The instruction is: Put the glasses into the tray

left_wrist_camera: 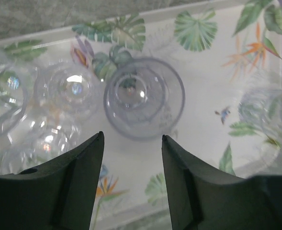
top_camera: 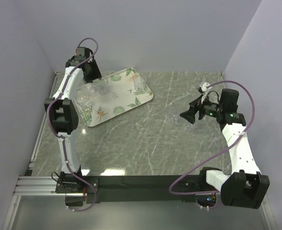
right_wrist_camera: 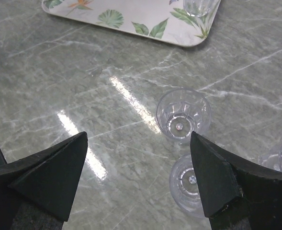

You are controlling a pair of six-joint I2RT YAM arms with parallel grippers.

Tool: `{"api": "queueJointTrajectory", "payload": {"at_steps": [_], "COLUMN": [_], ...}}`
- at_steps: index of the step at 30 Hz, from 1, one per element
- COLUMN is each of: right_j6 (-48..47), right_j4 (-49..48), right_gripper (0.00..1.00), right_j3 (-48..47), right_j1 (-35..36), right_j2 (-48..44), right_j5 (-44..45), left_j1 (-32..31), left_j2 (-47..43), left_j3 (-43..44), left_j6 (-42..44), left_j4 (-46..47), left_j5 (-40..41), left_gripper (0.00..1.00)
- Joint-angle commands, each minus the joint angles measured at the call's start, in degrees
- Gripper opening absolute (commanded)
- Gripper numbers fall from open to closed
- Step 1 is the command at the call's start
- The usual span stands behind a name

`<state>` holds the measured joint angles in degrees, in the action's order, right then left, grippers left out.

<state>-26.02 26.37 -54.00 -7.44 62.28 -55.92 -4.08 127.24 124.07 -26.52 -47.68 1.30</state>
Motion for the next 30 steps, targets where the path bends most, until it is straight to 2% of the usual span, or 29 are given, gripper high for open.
{"api": "queueJointTrajectory", "payload": {"at_steps": [1,5,6,8,9,15,25,30], "right_j6": [-2.80,-7.53,-8.25,-9.92,-10.19,-5.37,4.48,8.88], "right_j4": [1.84,6.49,8.85,11.15,13.25,17.05,16.26,11.18], "right_gripper": [0.94,0.94,0.94,0.94,0.94,0.94,0.96,0.97], "right_j3": [-0.58,-1.89,-2.25,-3.65,-4.18,-10.51,-18.42,-19.57], "right_j1": [-0.47,-0.38,-0.38,-0.12,-0.12,3.56,13.59,16.23], "right_j2": [-1.90,-2.08,-1.73,-0.42,0.29,5.65,16.81,22.09], "right_j5": [0.90,3.44,5.19,7.04,9.14,16.09,35.78,46.23], "left_j1": [0.30,0.74,0.82,1.35,1.53,1.97,1.97,1.97], "left_j2": [-13.75,-26.75,-29.65,-38.18,-43.51,-59.01,-67.38,-69.23], "left_j3": [-5.48,-19.54,-26.01,-32.72,-38.84,-55.84,-66.50,-68.08], "left_j6": [-0.98,-1.60,-1.60,-1.60,-1.51,-0.20,2.00,2.26], "left_j4": [5.48,11.63,14.34,17.26,18.75,26.58,29.75,29.84], "left_j5": [-2.97,-5.08,-4.99,-6.13,-6.92,-8.59,-5.17,-4.90], "left_gripper": [0.58,0.65,0.70,0.73,0.78,0.89,0.93,0.93]}}
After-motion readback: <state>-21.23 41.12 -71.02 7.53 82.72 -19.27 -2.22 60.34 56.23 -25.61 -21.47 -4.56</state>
